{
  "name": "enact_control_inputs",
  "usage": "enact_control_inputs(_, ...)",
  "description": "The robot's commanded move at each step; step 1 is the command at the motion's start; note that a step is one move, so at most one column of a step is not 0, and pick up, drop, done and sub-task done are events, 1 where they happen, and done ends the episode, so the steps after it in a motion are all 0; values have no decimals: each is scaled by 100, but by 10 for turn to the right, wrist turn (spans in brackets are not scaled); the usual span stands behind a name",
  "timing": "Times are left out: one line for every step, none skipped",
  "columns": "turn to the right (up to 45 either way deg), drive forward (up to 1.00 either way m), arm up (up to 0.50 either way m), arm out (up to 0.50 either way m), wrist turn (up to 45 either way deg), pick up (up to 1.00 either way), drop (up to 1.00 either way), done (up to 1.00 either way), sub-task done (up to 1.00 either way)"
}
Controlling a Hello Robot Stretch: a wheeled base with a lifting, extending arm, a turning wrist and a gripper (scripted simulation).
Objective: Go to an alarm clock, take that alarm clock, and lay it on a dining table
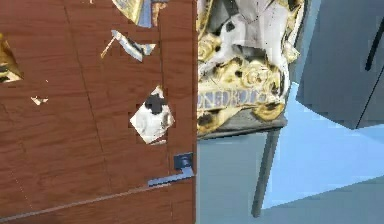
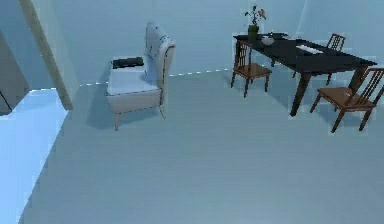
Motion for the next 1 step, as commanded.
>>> enact_control_inputs(-450,0,0,0,0,0,0,0,0)
